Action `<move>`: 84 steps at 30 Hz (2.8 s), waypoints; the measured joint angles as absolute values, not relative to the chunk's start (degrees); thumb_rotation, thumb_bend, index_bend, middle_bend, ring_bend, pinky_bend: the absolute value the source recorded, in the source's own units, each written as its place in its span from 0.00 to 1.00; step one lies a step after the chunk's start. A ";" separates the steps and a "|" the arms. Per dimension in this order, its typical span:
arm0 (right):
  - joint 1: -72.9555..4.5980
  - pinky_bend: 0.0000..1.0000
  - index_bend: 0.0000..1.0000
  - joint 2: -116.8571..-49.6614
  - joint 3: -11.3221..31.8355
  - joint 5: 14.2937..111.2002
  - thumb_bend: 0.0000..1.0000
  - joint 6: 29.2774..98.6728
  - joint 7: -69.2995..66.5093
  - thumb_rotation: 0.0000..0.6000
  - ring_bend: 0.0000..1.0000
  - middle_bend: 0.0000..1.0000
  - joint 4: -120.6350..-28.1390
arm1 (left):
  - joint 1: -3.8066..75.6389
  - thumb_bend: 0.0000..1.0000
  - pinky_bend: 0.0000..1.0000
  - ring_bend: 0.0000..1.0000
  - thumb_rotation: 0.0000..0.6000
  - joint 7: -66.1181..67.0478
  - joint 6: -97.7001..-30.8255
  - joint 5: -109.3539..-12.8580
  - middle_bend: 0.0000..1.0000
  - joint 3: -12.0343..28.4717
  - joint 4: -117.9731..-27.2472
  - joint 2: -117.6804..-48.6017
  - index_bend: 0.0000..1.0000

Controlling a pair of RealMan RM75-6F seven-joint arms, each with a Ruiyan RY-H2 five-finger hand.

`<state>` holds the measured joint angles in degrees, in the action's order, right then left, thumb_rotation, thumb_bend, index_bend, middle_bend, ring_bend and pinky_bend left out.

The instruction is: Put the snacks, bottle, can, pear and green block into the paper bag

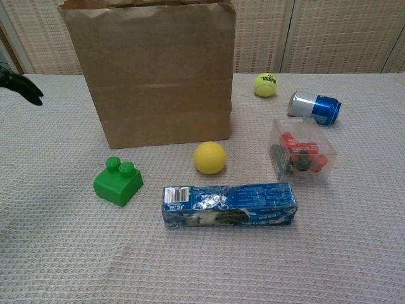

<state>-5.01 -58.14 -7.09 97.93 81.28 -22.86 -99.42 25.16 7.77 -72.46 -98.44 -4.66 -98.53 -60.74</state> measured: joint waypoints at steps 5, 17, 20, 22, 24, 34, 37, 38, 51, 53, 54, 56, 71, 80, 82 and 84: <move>-5.20 0.00 0.00 -57.89 -7.07 97.66 0.01 80.99 -23.52 1.00 0.00 0.00 -99.41 | 25.47 0.34 0.16 0.00 1.00 14.51 -65.45 -97.95 0.00 -5.49 -98.45 -64.30 0.00; -5.64 0.00 0.00 -57.11 -7.49 97.67 0.01 80.17 -24.95 1.00 0.00 0.00 -99.55 | 31.35 0.34 0.13 0.00 1.00 26.13 -54.65 -87.53 0.00 0.61 -98.47 -73.54 0.00; -5.68 0.00 0.00 -56.98 -7.49 97.64 0.01 80.19 -25.22 1.00 0.00 0.00 -99.61 | 33.21 0.34 0.15 0.00 1.00 27.92 -51.80 -84.17 0.00 1.91 -98.11 -74.58 0.00; -5.70 0.00 0.00 -56.91 -7.51 97.56 0.01 80.15 -25.39 1.00 0.00 0.00 -99.66 | 34.60 0.35 0.15 0.00 1.00 29.74 -49.94 -81.63 0.00 2.66 -97.61 -75.50 0.00; -5.71 0.00 0.00 -56.82 -7.52 97.45 0.01 80.09 -25.52 1.00 0.00 0.00 -99.68 | 36.05 0.35 0.15 0.00 1.00 31.77 -48.35 -79.26 0.00 3.25 -96.75 -76.84 0.00; -5.81 0.00 0.00 -56.57 -7.56 97.05 0.01 79.63 -25.71 1.00 0.00 0.00 -99.83 | 40.49 0.36 0.18 0.00 1.00 36.04 -45.14 -73.48 0.00 3.83 -91.91 -82.27 0.01; -5.88 0.00 0.00 -56.46 -7.63 96.99 0.01 79.38 -25.63 1.00 0.00 0.00 -99.90 | 41.47 0.37 0.23 0.01 1.00 36.43 -44.82 -72.87 0.00 3.85 -90.25 -83.34 0.07; -5.90 0.00 0.00 -56.45 -7.63 96.95 0.01 79.35 -25.63 1.00 0.00 0.00 -99.94 | 41.77 0.37 0.25 0.02 1.00 36.46 -44.68 -72.43 0.00 3.85 -89.54 -83.69 0.09; -5.85 0.00 0.00 -56.35 -7.71 96.90 0.01 79.21 -25.53 1.00 0.00 0.00 -99.95 | 41.50 0.61 0.77 0.56 1.00 35.71 -47.35 -69.68 0.58 1.78 -85.93 -84.31 0.64; -5.81 0.00 0.00 -56.35 -7.71 96.91 0.01 79.29 -25.52 1.00 0.00 0.00 -99.93 | 40.89 0.63 0.82 0.62 1.00 34.75 -48.78 -70.48 0.65 1.51 -86.60 -83.49 0.69; -5.77 0.00 0.00 -56.36 -7.69 96.91 0.01 79.38 -25.53 1.00 0.00 0.00 -99.91 | 40.58 0.63 0.82 0.62 1.00 34.34 -49.43 -70.78 0.65 1.41 -87.10 -82.96 0.69; -5.71 0.00 0.00 -56.38 -7.65 96.89 0.01 79.53 -25.55 1.00 0.00 0.00 -99.87 | 39.63 0.64 0.82 0.63 1.00 33.34 -51.29 -71.27 0.66 1.27 -88.50 -81.62 0.70; -5.33 0.00 0.00 -56.70 -7.76 97.74 0.01 80.46 -25.06 1.00 0.00 0.00 -99.58 | 28.91 0.64 0.77 0.61 1.00 21.83 -73.26 -60.14 0.64 11.27 -98.69 -68.53 0.67; -5.38 0.00 0.00 -56.99 -7.84 98.22 0.01 80.50 -24.53 1.00 0.00 0.00 -99.51 | 29.23 0.64 0.77 0.61 1.00 11.84 -77.83 -44.71 0.63 29.65 -109.09 -64.81 0.67; -5.52 0.00 0.00 -56.96 -7.83 98.15 0.01 80.23 -24.53 1.00 0.00 0.00 -99.56 | 30.96 0.64 0.77 0.61 1.00 11.85 -77.80 -44.03 0.63 30.90 -110.29 -64.89 0.66; -5.65 0.00 0.00 -56.87 -7.84 98.05 0.01 80.01 -24.57 1.00 0.00 0.00 -99.60 | 33.49 0.64 0.77 0.61 1.00 12.99 -77.57 -43.80 0.63 31.48 -110.74 -65.52 0.66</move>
